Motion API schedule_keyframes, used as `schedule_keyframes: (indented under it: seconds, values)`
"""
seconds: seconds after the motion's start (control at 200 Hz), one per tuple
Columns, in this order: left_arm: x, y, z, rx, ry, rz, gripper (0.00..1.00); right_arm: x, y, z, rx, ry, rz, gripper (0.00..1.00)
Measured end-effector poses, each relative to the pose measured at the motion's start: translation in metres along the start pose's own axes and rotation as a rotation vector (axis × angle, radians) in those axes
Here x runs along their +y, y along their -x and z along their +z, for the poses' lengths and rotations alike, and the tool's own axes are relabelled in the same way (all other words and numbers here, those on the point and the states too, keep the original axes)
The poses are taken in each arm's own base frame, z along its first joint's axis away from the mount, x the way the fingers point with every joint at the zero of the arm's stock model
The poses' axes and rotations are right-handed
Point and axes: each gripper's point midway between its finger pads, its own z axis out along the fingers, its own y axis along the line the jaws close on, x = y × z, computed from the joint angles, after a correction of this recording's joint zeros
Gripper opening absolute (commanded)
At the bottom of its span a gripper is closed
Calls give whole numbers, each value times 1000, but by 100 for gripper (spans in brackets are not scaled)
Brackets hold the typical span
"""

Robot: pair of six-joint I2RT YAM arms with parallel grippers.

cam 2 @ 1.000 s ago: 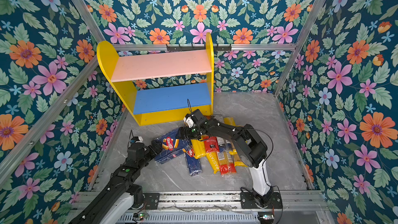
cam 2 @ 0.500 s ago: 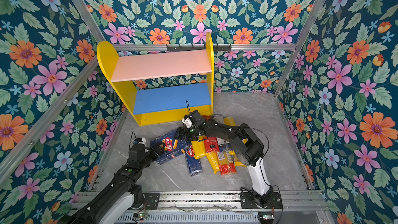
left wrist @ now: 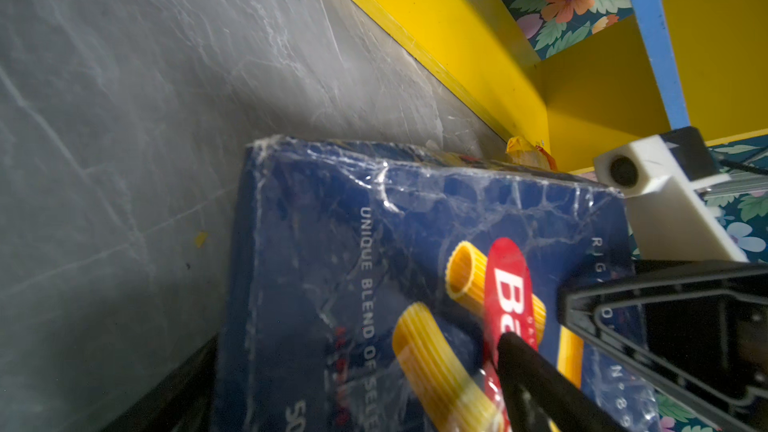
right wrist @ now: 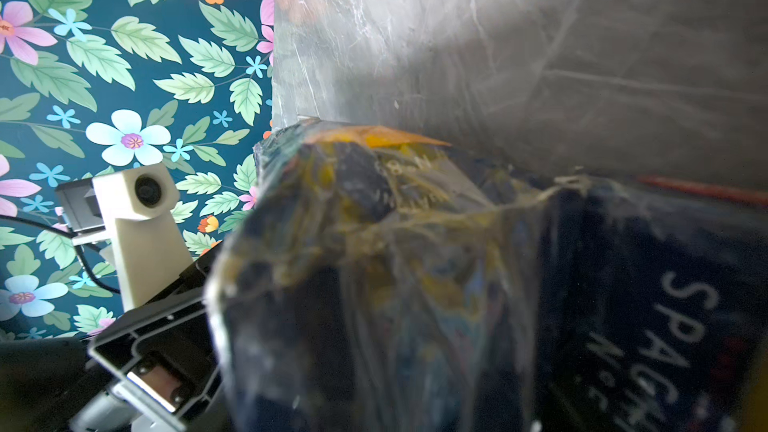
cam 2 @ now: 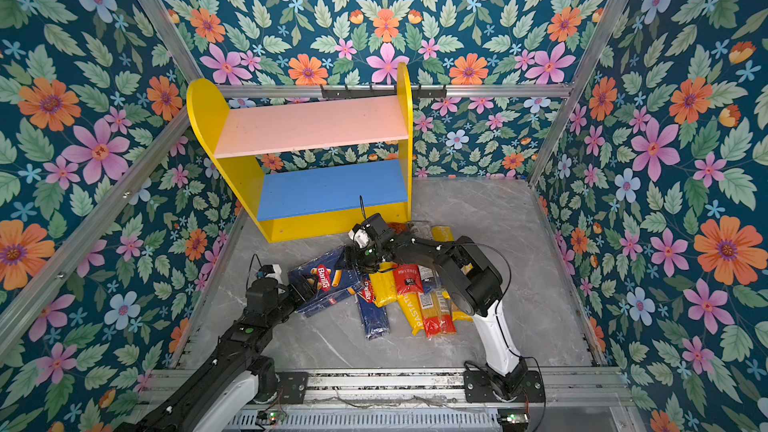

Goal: Place and organize the pasta boxes and bags onto the shelf

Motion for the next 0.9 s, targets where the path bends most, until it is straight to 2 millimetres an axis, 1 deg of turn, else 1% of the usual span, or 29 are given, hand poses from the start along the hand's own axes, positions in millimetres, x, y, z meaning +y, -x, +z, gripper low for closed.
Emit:
schedule_keyframes:
  seconds: [0.105, 0.205, 0.37, 0.415, 0.485, 0.655, 0.8, 0.9]
  values:
    - [-1, 1, -3, 1, 6, 2, 100, 0, -4, 0, 15, 20, 23, 54]
    - [-4, 5, -8, -2, 11, 7, 100, 0, -4, -6, 17, 56, 44, 50]
    - [-28, 28, -23, -63, -33, 41, 100, -7, 4, -24, -15, 104, 93, 48]
    - [-35, 34, -28, -78, -49, 50, 100, -7, 6, -29, -24, 115, 106, 48]
    - [-40, 39, -33, -90, -50, 67, 100, -4, 9, -37, -39, 120, 106, 48]
    - [-41, 40, -38, -77, -31, 85, 100, 4, 13, -56, -73, 125, 97, 48]
    - [-38, 35, -39, -54, -24, 91, 100, 13, 13, -73, -97, 135, 85, 48]
    - [-34, 29, -36, -36, -21, 92, 100, 18, 13, -83, -106, 138, 81, 48]
